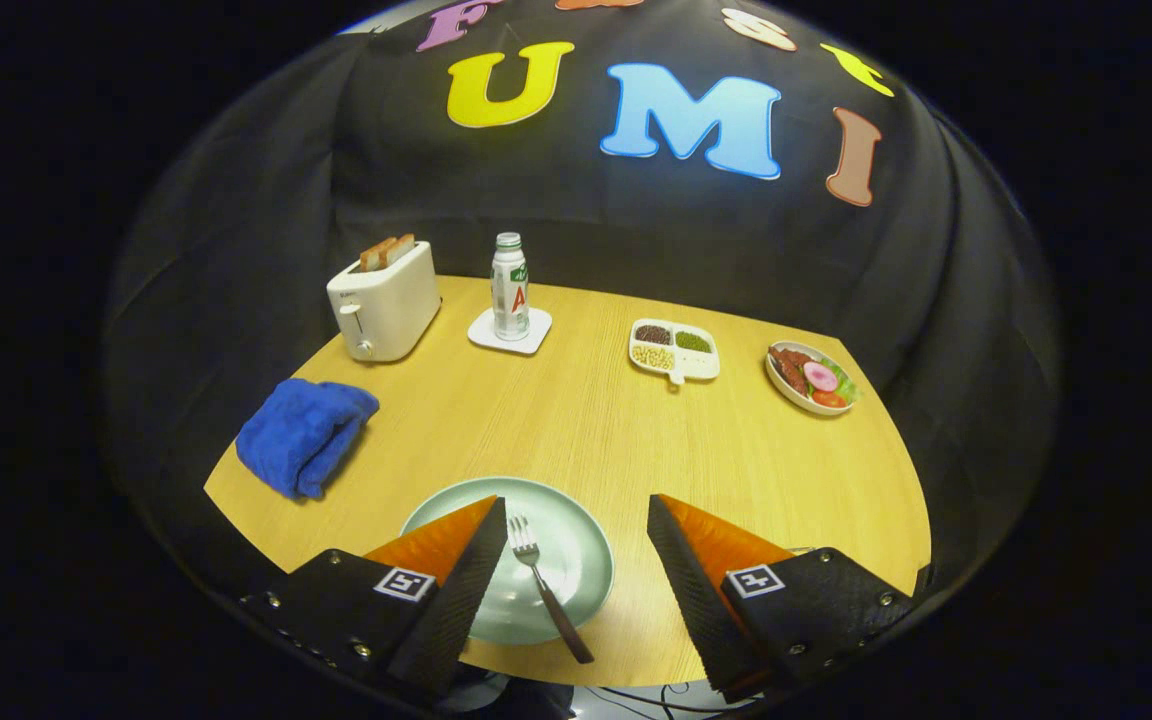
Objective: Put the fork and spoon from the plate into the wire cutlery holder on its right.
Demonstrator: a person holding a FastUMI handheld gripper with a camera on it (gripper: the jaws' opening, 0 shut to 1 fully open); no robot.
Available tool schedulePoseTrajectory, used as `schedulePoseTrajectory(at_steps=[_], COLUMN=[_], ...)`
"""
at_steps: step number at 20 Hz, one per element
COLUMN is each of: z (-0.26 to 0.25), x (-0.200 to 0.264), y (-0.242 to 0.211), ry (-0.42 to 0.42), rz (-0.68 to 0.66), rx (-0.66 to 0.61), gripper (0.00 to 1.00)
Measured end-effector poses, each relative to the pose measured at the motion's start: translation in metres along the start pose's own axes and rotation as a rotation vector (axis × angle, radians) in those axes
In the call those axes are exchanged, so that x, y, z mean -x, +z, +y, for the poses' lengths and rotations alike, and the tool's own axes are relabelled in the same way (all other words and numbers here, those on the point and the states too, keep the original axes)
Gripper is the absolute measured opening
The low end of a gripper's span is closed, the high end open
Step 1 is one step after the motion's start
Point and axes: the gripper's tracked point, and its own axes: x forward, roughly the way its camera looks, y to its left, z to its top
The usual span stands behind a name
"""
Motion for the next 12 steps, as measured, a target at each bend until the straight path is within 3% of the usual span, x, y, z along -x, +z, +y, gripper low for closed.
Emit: schedulePoseTrajectory(at_steps=[3,7,12], z=[0.003,0.009,0.016], x=[-0.014,-0.032,-0.044], y=[-0.021,-0.062,-0.090], ry=[0.008,0.048,0.071], rz=[0.072,0.205,0.284], rx=[0.042,0.070,0.123], gripper=[0.91,0.81,0.80])
